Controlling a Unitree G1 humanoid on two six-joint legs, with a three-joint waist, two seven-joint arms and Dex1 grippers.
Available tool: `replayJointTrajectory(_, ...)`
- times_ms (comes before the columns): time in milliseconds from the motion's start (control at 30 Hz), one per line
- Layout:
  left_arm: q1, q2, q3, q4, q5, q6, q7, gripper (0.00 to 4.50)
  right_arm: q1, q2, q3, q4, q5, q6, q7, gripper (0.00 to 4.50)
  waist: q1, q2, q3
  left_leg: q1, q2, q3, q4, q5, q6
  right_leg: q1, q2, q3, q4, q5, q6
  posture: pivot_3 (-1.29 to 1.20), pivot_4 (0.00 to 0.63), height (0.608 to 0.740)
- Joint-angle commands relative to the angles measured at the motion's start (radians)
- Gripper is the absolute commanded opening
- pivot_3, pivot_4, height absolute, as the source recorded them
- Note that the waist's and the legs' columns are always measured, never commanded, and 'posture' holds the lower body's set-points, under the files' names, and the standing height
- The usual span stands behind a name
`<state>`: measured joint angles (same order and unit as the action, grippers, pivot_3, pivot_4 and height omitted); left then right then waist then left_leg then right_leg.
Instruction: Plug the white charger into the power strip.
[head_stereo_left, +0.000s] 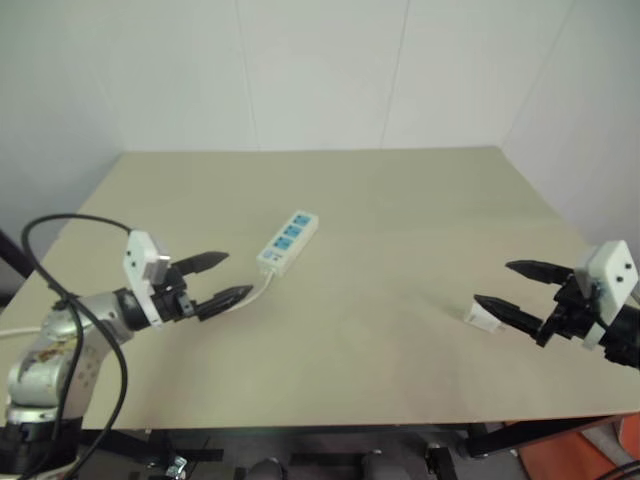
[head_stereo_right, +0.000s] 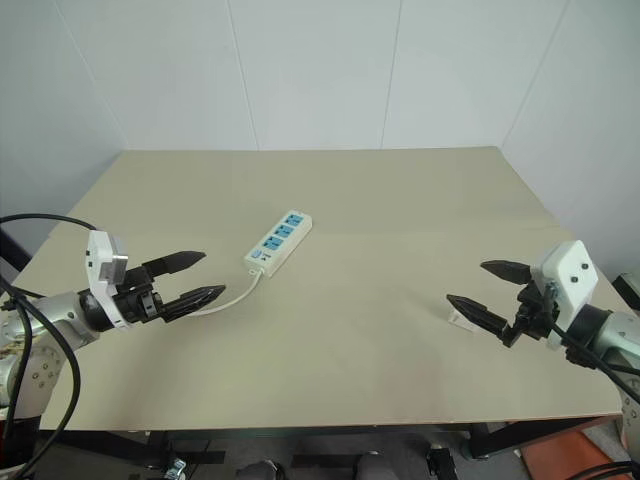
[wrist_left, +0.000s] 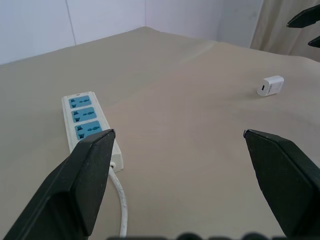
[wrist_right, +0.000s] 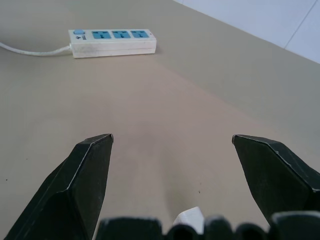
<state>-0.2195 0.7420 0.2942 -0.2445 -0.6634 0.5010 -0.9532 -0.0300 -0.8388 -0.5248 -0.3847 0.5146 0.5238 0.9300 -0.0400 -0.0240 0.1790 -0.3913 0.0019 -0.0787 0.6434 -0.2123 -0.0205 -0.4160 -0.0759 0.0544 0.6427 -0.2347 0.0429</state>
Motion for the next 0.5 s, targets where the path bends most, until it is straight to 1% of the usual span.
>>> replayJointTrajectory(33, -0.004, 0.012, 0.023, -0.008, -0.001, -0.023, -0.003, 4.49, -0.010, -0.021, -0.019, -0.023, 0.013, -0.023, -0.008, 4.50, 0.000, 0.000, 0.000, 0.000, 0.000, 0.000, 0.000, 0.000, 0.000, 0.000, 0.000, 0.000, 0.000, 0.000, 0.000, 0.00, 0.150, 0.740)
replayJointTrajectory(500, -0.022, -0.002, 0.009, 0.015, 0.015, -0.048, 0.007, 4.49, -0.003, -0.035, -0.012, -0.020, 0.010, -0.029, -0.004, 4.50, 0.000, 0.000, 0.000, 0.000, 0.000, 0.000, 0.000, 0.000, 0.000, 0.000, 0.000, 0.000, 0.000, 0.000, 0.000, 0.00, 0.150, 0.740)
